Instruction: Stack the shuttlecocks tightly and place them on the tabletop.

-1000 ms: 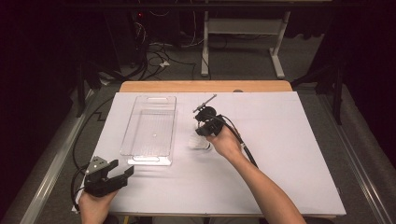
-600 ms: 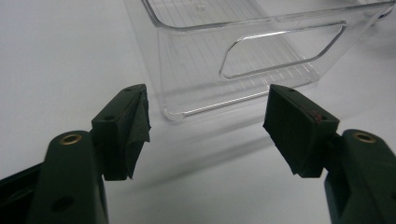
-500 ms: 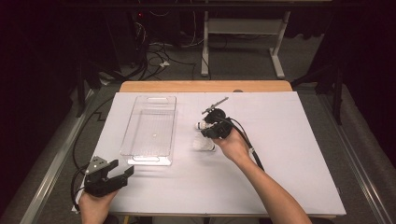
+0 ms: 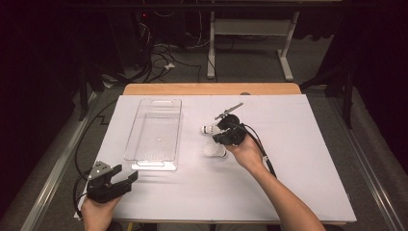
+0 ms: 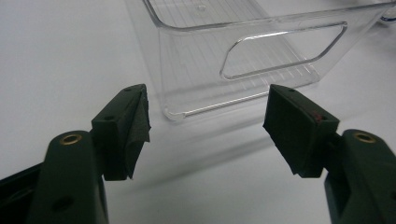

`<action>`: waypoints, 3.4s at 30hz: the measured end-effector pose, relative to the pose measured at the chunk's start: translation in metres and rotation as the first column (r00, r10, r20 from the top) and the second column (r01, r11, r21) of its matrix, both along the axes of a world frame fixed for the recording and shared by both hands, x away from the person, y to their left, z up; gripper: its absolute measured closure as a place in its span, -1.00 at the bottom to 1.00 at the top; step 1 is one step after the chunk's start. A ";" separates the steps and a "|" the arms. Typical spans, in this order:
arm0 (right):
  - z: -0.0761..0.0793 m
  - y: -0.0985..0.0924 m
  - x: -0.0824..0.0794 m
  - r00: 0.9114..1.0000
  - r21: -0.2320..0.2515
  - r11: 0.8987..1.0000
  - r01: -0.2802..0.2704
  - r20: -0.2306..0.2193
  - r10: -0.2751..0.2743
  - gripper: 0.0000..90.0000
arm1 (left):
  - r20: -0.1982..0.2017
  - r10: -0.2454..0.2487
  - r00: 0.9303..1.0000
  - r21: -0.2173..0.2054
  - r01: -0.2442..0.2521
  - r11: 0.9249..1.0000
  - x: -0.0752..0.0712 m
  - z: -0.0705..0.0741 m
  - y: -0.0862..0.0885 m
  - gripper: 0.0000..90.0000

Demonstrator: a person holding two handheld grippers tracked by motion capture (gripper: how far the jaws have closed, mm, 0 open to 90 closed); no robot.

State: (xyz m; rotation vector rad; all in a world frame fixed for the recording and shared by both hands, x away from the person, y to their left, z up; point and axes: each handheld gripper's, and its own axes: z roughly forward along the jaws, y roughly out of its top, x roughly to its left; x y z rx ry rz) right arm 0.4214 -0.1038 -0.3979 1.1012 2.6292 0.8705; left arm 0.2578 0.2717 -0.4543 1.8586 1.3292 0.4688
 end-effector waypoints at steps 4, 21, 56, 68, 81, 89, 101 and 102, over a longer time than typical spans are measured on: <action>-0.001 -0.004 -0.001 1.000 0.006 1.000 0.007 0.000 -0.007 0.98 | 0.001 0.001 1.000 0.000 -0.001 1.000 0.000 0.000 0.000 -0.29; 0.000 -0.017 -0.005 1.000 0.018 1.000 0.006 -0.011 -0.006 0.86 | 0.000 0.002 1.000 -0.011 -0.002 1.000 0.001 0.000 0.000 -0.29; -0.011 -0.072 -0.012 0.996 -0.007 0.996 0.084 -0.007 -0.084 0.79 | -0.003 0.002 1.000 -0.014 -0.002 1.000 0.001 0.000 0.001 -0.28; -0.022 -0.088 -0.013 0.994 0.011 0.994 0.112 -0.014 -0.111 0.74 | 0.003 0.000 1.000 -0.014 0.000 1.000 0.000 0.000 0.000 -0.28; -0.035 -0.102 -0.012 0.988 0.032 0.988 0.153 -0.025 -0.153 0.59 | 0.003 0.001 1.000 -0.012 -0.001 1.000 0.000 0.000 0.000 -0.28; -0.038 -0.106 -0.011 0.985 0.039 0.984 0.173 -0.029 -0.172 0.50 | 0.003 0.003 1.000 -0.011 -0.003 1.000 0.000 0.000 0.000 -0.28; -0.040 -0.113 -0.011 0.980 0.042 0.980 0.195 -0.036 -0.193 0.45 | 0.003 0.003 1.000 -0.011 -0.003 1.000 0.000 0.000 0.000 -0.28; -0.040 -0.114 -0.011 0.980 0.041 0.980 0.195 -0.038 -0.193 0.44 | 0.003 0.003 1.000 -0.011 -0.003 1.000 0.000 0.000 0.000 -0.28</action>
